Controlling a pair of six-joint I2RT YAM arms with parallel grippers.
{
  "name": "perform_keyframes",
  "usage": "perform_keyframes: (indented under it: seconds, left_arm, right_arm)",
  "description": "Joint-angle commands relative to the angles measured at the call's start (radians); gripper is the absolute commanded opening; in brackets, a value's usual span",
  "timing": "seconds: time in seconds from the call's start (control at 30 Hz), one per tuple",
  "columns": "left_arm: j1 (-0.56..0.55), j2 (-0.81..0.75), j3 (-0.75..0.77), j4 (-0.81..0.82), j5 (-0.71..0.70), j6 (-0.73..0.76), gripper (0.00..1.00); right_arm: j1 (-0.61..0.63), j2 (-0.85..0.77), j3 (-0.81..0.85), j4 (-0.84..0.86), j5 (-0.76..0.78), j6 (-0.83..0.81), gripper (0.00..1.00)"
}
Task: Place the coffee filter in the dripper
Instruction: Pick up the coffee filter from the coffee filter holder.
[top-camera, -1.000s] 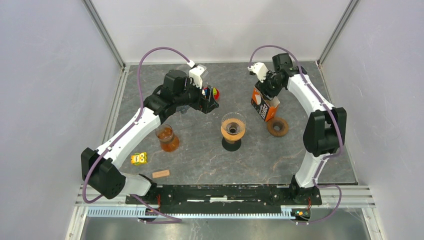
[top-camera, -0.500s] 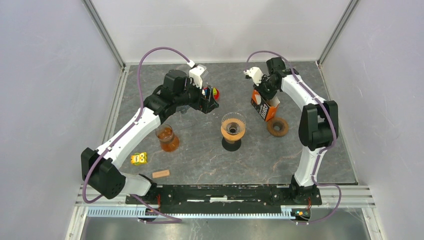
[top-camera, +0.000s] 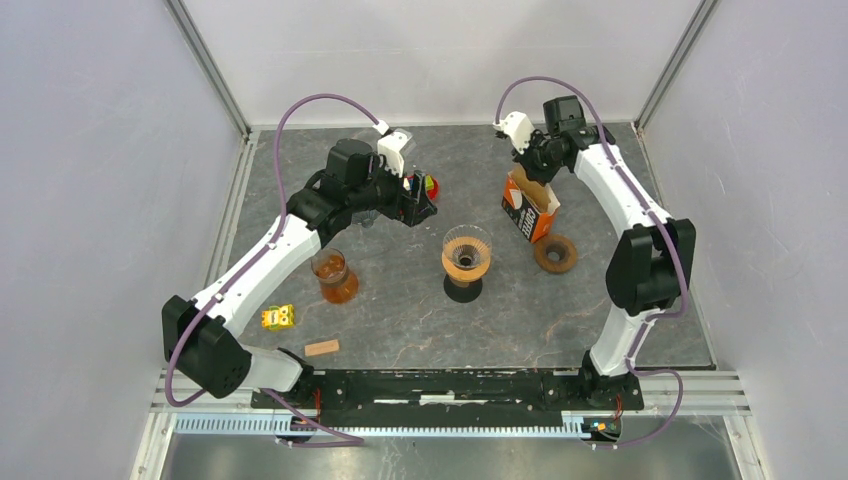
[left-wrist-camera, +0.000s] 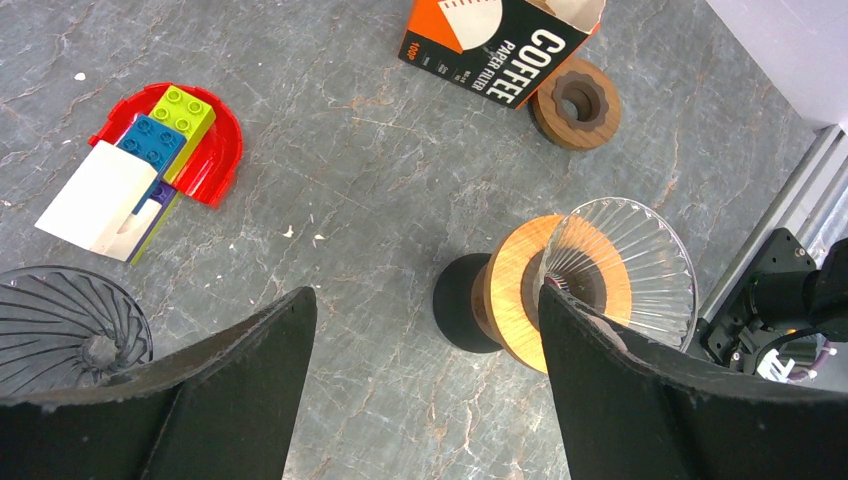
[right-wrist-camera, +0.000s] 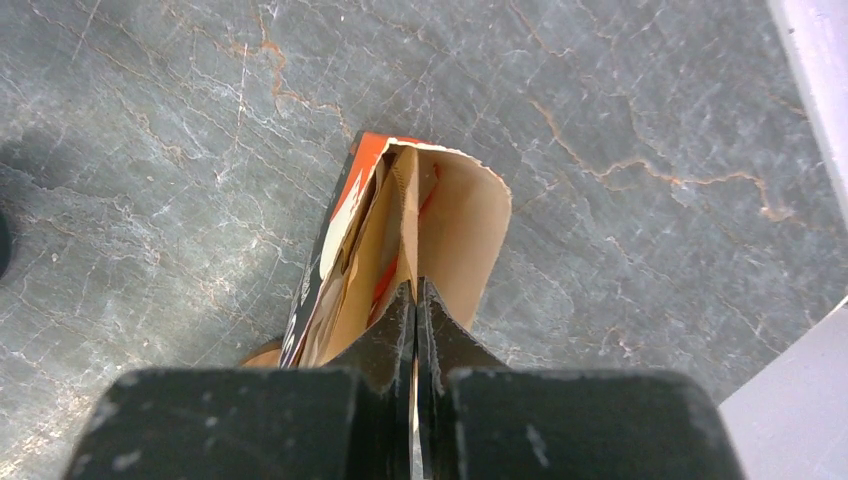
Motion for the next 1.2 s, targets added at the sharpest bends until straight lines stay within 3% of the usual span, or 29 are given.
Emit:
perform_keyframes:
  seconds: [0.0, 0.63, 0.97, 1.17]
  left_arm:
    - [0.003, -0.016, 0.001, 0.046, 0.007, -0.023, 0.88]
    - [0.004, 0.034, 0.107, 0.021, 0.016, 0.072, 0.88]
    - [0.004, 0.059, 0.197, 0.003, 0.104, 0.118, 0.88]
    - [-0.001, 0.08, 0.27, -0.024, 0.192, 0.182, 0.88]
  right_arm:
    - [-0.001, -0.058, 0.037, -0.016, 0.002, -0.003, 0.0]
    - [-0.013, -0.195, 0.1, -0.115, 0.0, -0.043, 0.0]
    - [-0.013, -0.321, 0.117, -0.14, -0.051, -0.064, 0.0]
    - [0.002, -0.374, 0.104, -0.214, -0.284, -0.148, 0.0]
